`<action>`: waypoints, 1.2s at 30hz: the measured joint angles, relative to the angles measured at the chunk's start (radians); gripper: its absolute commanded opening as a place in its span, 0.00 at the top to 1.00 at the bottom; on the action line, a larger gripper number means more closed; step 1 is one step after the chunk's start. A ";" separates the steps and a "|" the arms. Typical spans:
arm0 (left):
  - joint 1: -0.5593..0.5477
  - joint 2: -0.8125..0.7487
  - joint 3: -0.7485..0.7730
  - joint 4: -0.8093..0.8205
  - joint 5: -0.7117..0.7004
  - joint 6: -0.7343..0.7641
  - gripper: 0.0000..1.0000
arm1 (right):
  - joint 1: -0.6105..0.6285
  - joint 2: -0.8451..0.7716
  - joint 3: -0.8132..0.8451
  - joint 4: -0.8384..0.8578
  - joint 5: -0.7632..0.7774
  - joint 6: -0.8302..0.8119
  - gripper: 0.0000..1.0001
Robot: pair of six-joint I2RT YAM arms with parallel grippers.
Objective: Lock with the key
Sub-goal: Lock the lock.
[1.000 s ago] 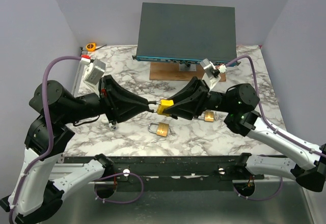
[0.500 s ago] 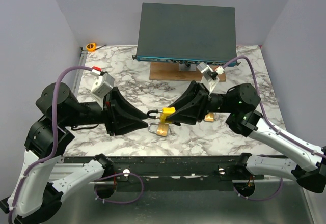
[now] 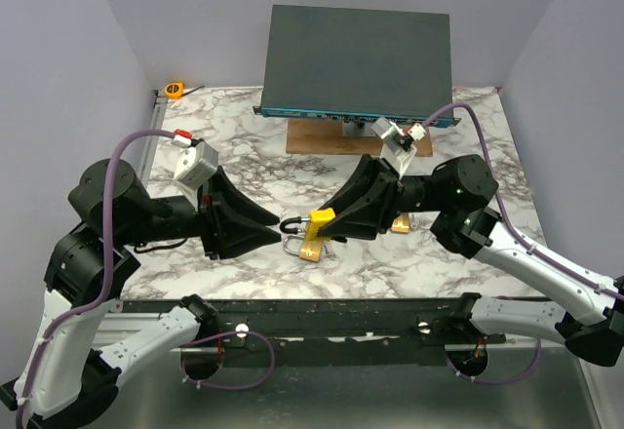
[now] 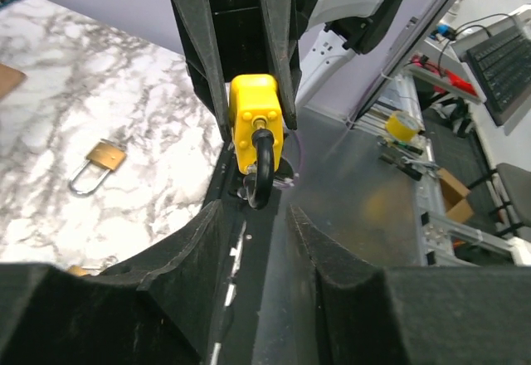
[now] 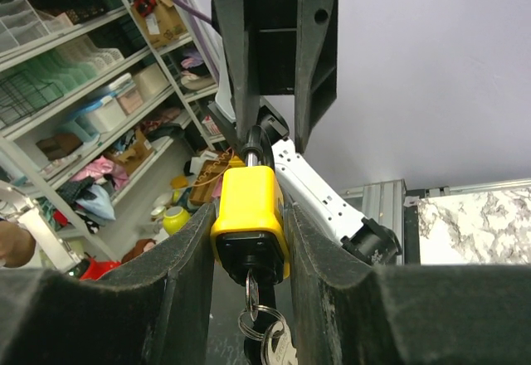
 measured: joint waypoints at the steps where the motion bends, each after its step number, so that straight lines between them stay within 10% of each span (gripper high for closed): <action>1: 0.000 0.000 0.009 -0.003 -0.010 0.010 0.62 | 0.000 0.000 0.000 -0.003 -0.001 0.000 0.99; 20: -0.029 0.035 0.071 -0.051 -0.071 0.094 0.63 | 0.000 0.018 0.034 -0.063 0.003 -0.026 0.99; 36: -0.103 0.063 0.046 -0.049 -0.134 0.094 0.93 | 0.004 0.018 0.039 -0.147 0.055 -0.078 0.99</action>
